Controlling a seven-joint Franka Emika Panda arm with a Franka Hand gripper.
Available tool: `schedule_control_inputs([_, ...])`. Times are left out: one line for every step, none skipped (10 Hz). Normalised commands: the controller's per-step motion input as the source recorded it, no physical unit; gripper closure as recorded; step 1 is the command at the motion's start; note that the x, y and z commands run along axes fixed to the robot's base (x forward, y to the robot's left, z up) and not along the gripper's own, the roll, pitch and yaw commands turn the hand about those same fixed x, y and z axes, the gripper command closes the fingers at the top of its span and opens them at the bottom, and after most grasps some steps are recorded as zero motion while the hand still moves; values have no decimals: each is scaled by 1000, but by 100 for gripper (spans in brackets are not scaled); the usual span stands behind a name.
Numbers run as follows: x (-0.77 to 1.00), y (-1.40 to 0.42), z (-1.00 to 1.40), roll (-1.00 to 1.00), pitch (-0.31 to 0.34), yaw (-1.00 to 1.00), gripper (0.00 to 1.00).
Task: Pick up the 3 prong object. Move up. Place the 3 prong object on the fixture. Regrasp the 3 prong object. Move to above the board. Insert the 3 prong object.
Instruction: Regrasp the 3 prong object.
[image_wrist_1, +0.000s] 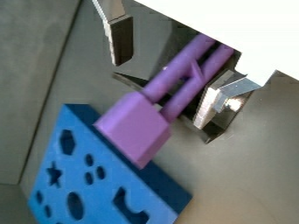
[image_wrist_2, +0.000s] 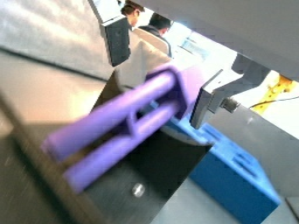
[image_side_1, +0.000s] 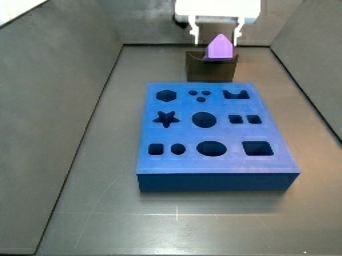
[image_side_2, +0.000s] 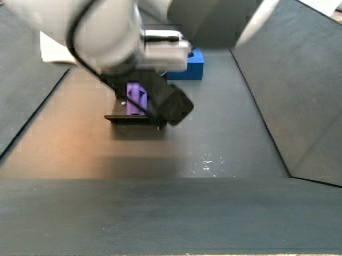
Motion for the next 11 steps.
schedule_control_inputs([-40, 5, 945, 50, 10, 10, 0])
schedule_control_inputs([-38, 3, 705, 51, 22, 11, 0])
schedule_control_inputs([-36, 3, 586, 53, 29, 13, 0])
schedule_control_inputs([-35, 2, 342, 57, 43, 11, 0])
schedule_control_inputs([-17, -935, 1000, 1000, 52, 50, 0])
schedule_control_inputs([-16, -1000, 976, 1000, 50, 50, 0])
schedule_control_inputs([-42, -1000, 951, 1000, 43, 49, 0])
schedule_control_inputs([-80, -1000, 899, 1000, 34, 48, 0])
schedule_control_inputs([-84, -982, 840, 1000, 31, 47, 0])
schedule_control_inputs([-61, -742, 536, 1000, 29, 47, 0])
schedule_control_inputs([-48, -616, 376, 1000, 28, 47, 0])
